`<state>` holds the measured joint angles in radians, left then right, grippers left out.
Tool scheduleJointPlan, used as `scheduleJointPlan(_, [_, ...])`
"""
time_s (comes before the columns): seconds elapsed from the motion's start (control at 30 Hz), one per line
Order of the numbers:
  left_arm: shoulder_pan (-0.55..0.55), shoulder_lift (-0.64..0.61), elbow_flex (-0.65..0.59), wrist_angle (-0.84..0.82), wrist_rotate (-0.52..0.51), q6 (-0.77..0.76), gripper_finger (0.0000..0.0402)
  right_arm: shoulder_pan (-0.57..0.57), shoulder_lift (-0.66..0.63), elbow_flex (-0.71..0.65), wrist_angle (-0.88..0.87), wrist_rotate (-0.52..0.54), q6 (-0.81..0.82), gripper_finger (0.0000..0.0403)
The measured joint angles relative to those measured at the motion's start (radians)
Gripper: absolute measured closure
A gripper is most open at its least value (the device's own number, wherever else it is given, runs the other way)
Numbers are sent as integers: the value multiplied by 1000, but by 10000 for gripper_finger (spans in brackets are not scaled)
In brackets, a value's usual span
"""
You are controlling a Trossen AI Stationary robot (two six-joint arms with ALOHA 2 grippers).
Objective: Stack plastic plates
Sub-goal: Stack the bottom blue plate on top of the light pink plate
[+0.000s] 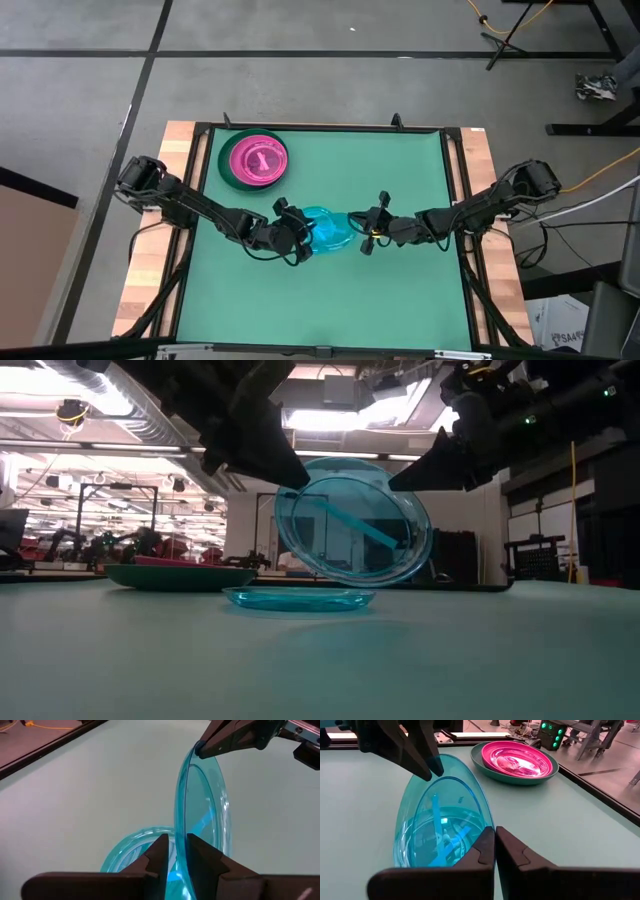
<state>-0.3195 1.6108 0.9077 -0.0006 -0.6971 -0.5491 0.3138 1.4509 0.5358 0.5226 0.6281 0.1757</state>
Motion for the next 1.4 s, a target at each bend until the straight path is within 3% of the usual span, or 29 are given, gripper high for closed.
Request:
scheduleJointPlan(0.3, [0,0,-2,-5,-5,-2,393,0,0,0,-1,-10,1,403])
scheduleJointPlan(0.5, [0,0,-2,-9,-6,-3,398,0,0,0,-3,-57,2,397])
scheduleJointPlan(0.87, [8,-3,-2,4,15,8,398,0,0,0,3,-97,2,302])
scheduleJointPlan(1.13, [62,-54,0,-27,166,1,398,0,-28,0,-4,-99,-62,283])
scheduleJointPlan(1.4, [144,-202,0,-155,313,0,398,0,-149,0,-28,-124,-207,283])
